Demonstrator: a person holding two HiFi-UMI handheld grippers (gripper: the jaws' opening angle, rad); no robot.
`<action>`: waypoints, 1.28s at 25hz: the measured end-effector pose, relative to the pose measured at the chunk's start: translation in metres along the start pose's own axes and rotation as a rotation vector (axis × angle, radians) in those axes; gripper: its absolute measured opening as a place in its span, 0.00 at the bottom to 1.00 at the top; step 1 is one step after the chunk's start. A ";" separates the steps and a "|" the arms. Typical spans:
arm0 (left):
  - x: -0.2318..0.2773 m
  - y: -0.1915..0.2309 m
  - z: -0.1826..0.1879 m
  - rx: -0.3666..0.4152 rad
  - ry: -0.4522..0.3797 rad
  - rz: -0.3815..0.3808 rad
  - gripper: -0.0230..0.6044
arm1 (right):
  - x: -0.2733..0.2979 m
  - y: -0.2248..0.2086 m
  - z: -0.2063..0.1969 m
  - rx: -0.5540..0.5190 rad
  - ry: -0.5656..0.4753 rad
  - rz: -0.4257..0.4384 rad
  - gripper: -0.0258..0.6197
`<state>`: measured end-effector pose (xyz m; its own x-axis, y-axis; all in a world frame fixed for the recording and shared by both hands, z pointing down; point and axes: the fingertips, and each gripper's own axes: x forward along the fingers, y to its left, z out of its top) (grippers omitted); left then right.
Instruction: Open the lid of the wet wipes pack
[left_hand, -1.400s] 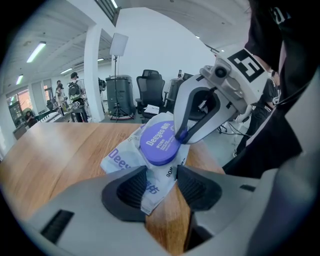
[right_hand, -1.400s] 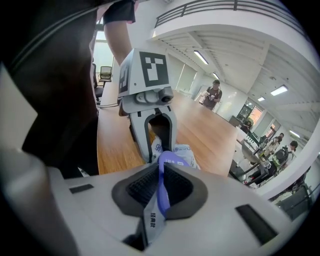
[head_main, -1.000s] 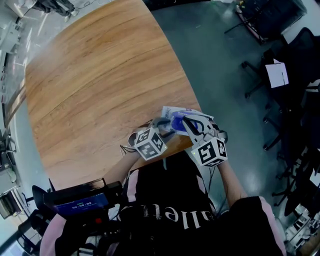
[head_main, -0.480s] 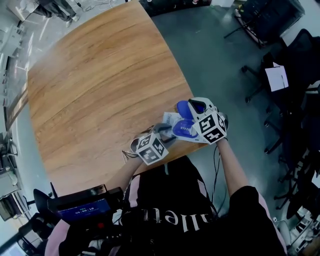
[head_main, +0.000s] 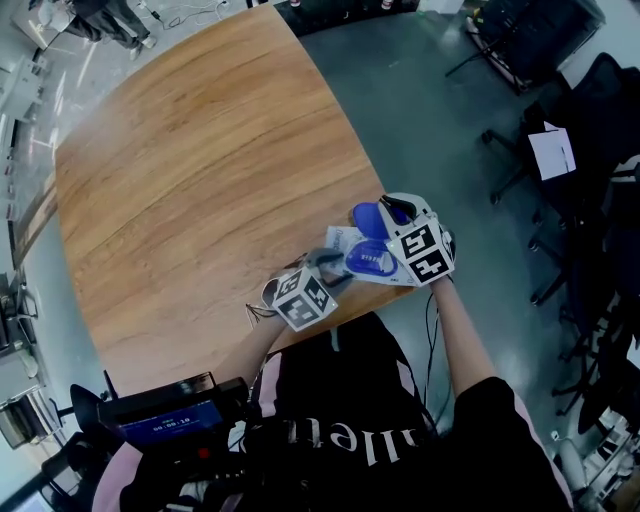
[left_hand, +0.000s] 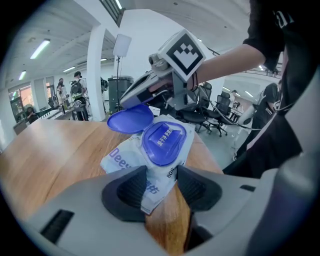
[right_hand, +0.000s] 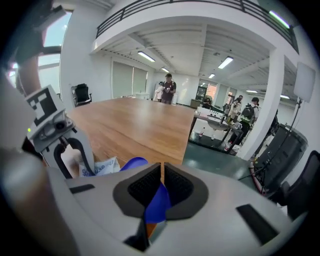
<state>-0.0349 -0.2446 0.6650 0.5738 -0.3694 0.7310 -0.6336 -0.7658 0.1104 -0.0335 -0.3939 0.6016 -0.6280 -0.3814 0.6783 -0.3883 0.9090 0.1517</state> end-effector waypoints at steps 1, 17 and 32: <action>-0.002 0.001 -0.001 -0.007 -0.001 0.001 0.34 | -0.006 -0.001 0.005 0.028 -0.018 -0.009 0.06; -0.039 -0.013 0.042 -0.252 -0.190 -0.045 0.34 | -0.114 0.064 -0.028 0.413 -0.162 -0.185 0.06; -0.101 -0.097 0.031 -0.285 -0.310 -0.161 0.29 | -0.190 0.187 -0.057 0.657 -0.250 -0.281 0.06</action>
<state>-0.0149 -0.1496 0.5596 0.7776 -0.4309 0.4580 -0.6163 -0.6668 0.4190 0.0515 -0.1419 0.5423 -0.5502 -0.6817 0.4823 -0.8291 0.5146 -0.2184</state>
